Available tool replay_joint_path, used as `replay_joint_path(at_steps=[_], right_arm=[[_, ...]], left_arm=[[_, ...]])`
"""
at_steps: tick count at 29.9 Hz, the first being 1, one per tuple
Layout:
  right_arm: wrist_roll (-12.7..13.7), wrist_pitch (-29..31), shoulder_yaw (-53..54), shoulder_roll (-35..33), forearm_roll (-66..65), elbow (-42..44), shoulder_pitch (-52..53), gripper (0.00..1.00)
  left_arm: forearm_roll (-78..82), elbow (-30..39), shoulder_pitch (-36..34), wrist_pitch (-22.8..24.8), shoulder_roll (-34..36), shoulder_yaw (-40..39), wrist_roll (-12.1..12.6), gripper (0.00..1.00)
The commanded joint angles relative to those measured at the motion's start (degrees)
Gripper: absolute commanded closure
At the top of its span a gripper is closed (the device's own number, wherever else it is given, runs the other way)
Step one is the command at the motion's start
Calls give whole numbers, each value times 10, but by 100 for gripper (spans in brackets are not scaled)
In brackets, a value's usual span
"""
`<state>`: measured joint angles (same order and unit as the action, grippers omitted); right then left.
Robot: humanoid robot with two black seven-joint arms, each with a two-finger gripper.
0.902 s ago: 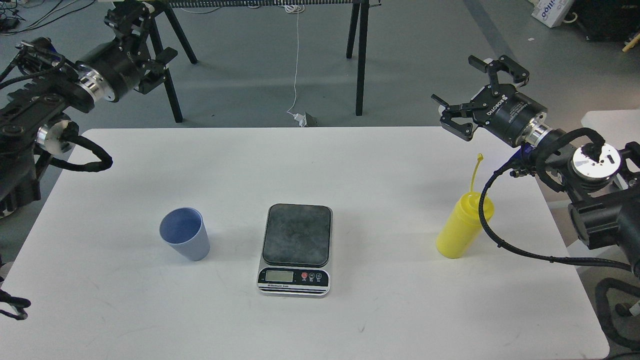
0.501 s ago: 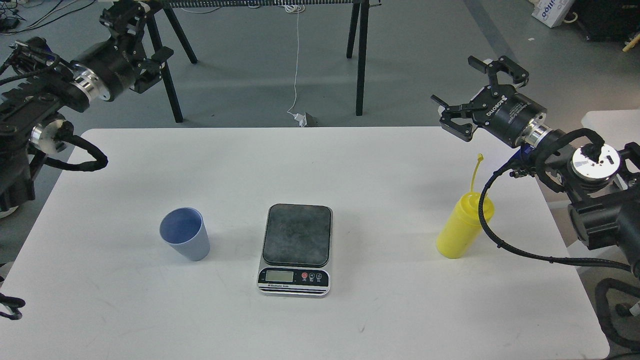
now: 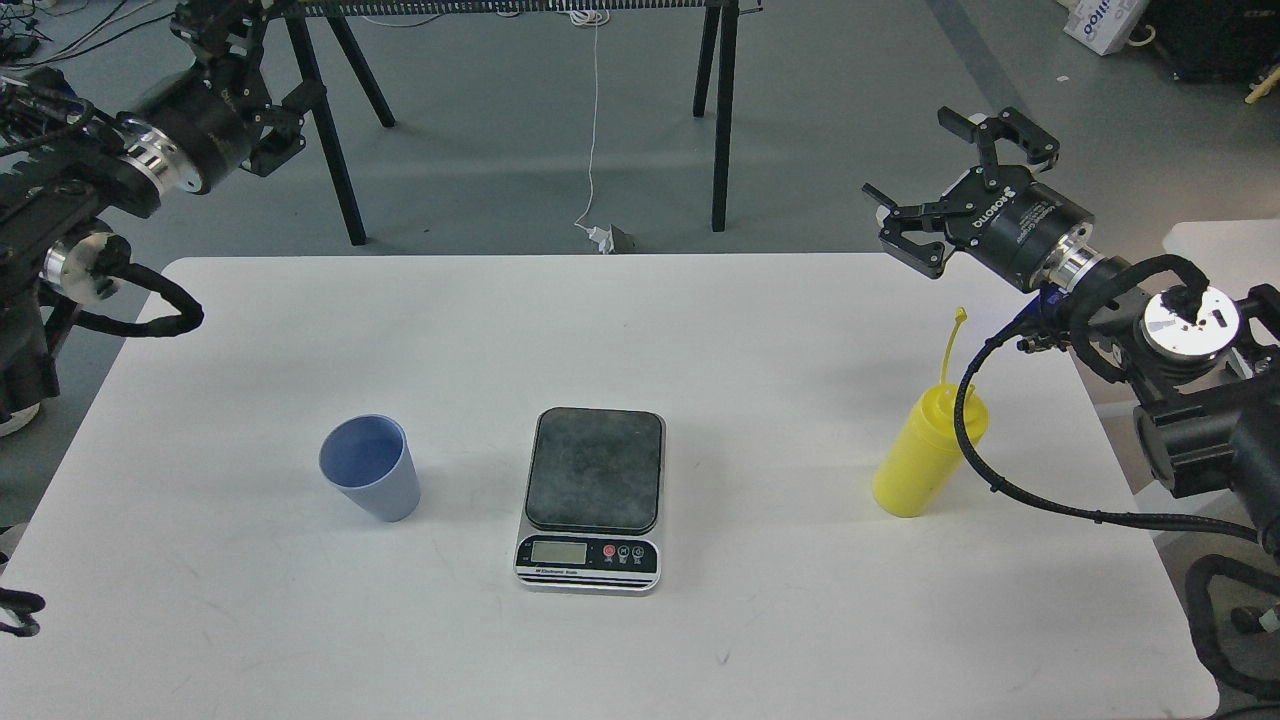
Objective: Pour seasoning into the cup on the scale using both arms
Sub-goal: 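Move the left gripper down toward the blue cup, then close the left gripper around the blue cup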
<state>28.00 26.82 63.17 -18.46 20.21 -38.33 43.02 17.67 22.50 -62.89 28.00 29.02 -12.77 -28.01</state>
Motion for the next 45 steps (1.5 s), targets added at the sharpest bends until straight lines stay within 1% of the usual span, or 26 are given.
replay_joint_path(at_steps=[1, 3, 7, 10, 12, 15, 19, 22, 25, 27, 33, 45], right_arm=[[0, 1, -2, 0, 0, -1, -4, 1], [0, 1, -4, 1, 0, -1, -4, 1], [0, 1, -5, 8, 0, -1, -7, 1], [0, 2, -7, 8, 0, -2, -10, 1], [0, 2, -8, 8, 0, -3, -14, 1], [0, 2, -9, 8, 0, -3, -14, 1], [0, 2, -10, 8, 0, -3, -13, 1], [0, 2, -10, 7, 0, -3, -14, 1], [0, 2, -10, 7, 0, -3, -14, 1], [0, 2, -11, 8, 0, -2, -14, 1], [0, 2, -11, 7, -1, -2, -15, 1], [0, 2, -11, 7, -1, -3, -21, 1]], left_arm=[[36, 1, 2, 0, 18, 1, 0, 0], [102, 4, -5, 0, 42, -1, 0, 0], [201, 13, -22, 0, 61, -2, 0, 0], [294, 40, -32, 0, 77, -1, 0, 0], [378, 82, -36, 0, 95, -1, 0, 0], [503, 167, -32, 0, 129, -1, 0, 0], [649, 273, -18, 0, 157, 2, 0, 0], [733, 331, 9, 0, 181, 15, 0, 0], [778, 377, 29, 0, 188, 36, 0, 0], [789, 388, 37, 0, 194, 56, 0, 0], [789, 389, 43, 0, 197, 112, 0, 0], [789, 388, 76, 0, 196, 117, 0, 0]])
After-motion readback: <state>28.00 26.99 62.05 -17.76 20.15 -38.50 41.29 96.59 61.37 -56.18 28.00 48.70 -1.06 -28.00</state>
